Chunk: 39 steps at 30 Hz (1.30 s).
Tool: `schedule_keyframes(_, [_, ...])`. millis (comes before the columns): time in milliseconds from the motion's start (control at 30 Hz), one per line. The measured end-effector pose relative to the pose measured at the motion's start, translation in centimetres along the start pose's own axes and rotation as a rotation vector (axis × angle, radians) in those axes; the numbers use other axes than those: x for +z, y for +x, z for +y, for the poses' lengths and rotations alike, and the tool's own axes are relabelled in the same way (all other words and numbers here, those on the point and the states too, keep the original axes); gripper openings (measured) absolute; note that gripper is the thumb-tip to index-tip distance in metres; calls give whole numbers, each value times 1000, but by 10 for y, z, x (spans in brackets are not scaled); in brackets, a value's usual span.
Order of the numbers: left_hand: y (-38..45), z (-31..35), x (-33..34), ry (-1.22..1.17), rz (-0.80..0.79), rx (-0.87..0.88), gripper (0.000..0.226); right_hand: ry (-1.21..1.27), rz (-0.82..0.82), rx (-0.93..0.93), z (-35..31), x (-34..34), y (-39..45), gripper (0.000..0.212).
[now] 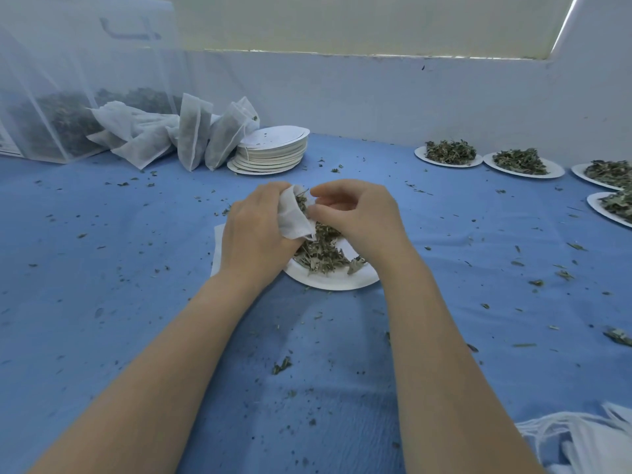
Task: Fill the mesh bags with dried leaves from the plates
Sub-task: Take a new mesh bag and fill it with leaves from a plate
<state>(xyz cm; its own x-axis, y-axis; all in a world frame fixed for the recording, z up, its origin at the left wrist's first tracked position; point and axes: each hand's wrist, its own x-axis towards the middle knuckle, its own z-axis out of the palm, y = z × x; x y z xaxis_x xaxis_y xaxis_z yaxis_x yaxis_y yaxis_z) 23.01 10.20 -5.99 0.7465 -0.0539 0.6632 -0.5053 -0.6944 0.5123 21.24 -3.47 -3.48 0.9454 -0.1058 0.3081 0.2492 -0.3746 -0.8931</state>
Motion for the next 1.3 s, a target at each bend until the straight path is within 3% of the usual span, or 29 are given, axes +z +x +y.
schedule_keyframes(167, [-1,1,1,-11,-19,21,46,-163,-40,-134,-8,1,-1,12])
schedule_keyframes(300, [-2,2,0,130,-55,197,41,-433,-220,-122,-15,13,2,36])
schedule_keyframes(400, [0,-5,-3,202,-53,231,34,-388,-299,-102,-15,11,2,31])
schedule_keyframes(500, [4,-16,-8,238,-48,153,36,-114,-174,2,-8,-2,-1,15])
schedule_keyframes(567, [6,-20,-9,224,-54,97,43,-200,-111,45,-1,-9,0,12])
schedule_keyframes(733, [7,-21,-5,206,-94,41,47,-512,-242,172,1,-3,0,50])
schedule_keyframes(800, [6,-22,-3,204,-109,45,48,-542,-216,136,6,5,0,47])
schedule_keyframes(1000, [6,-25,0,196,-103,64,47,-538,-95,69,11,2,6,12])
schedule_keyframes(1300, [6,-28,0,264,-132,98,43,-401,11,-41,3,-20,10,9])
